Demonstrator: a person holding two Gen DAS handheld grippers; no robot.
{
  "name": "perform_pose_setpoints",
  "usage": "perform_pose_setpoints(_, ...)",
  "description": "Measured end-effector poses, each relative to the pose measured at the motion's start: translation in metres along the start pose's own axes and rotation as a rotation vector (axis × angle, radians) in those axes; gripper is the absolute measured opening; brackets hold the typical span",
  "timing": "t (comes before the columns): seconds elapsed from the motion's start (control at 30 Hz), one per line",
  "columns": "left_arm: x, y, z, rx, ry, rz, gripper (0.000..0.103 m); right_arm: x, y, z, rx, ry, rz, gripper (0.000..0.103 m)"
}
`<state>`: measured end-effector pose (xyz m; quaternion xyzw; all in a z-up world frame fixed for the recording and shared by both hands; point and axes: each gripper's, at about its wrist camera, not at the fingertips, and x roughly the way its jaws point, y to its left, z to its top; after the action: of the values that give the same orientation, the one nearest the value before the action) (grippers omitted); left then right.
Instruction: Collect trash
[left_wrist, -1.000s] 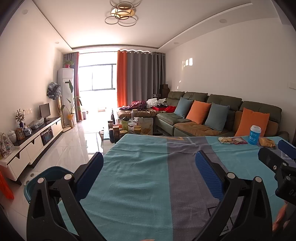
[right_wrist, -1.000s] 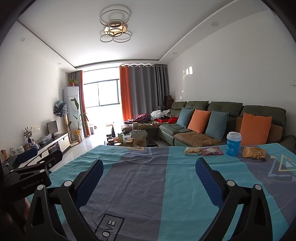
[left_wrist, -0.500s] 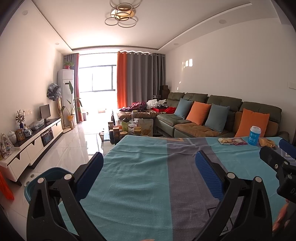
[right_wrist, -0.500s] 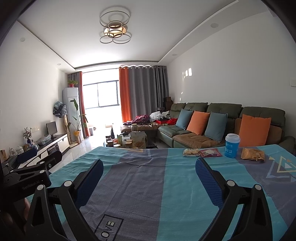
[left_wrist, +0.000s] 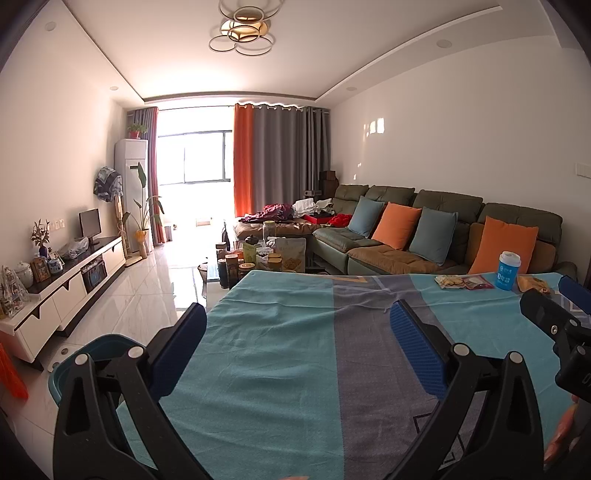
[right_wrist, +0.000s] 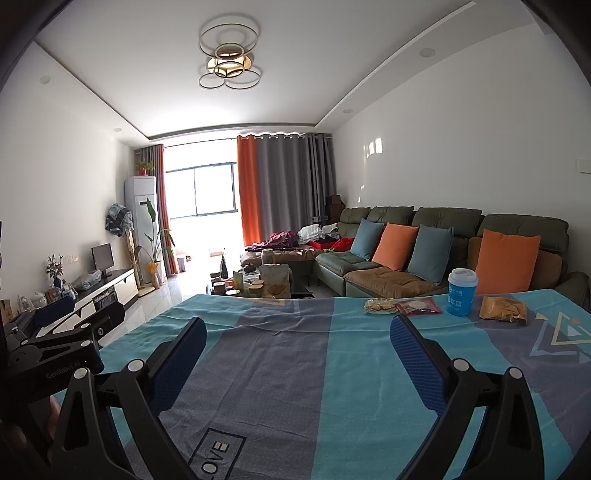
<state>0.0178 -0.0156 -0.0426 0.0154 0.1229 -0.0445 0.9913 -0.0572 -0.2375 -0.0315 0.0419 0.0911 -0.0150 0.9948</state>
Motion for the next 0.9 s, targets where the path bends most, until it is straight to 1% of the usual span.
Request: perform_pose_setpoints(0.9,0.0002,-0.0008,0.0005,0.003,0.0,0.002,0.098,-0.0018,0.0004,0.0009,0.002,-0.001,0.0,0.096)
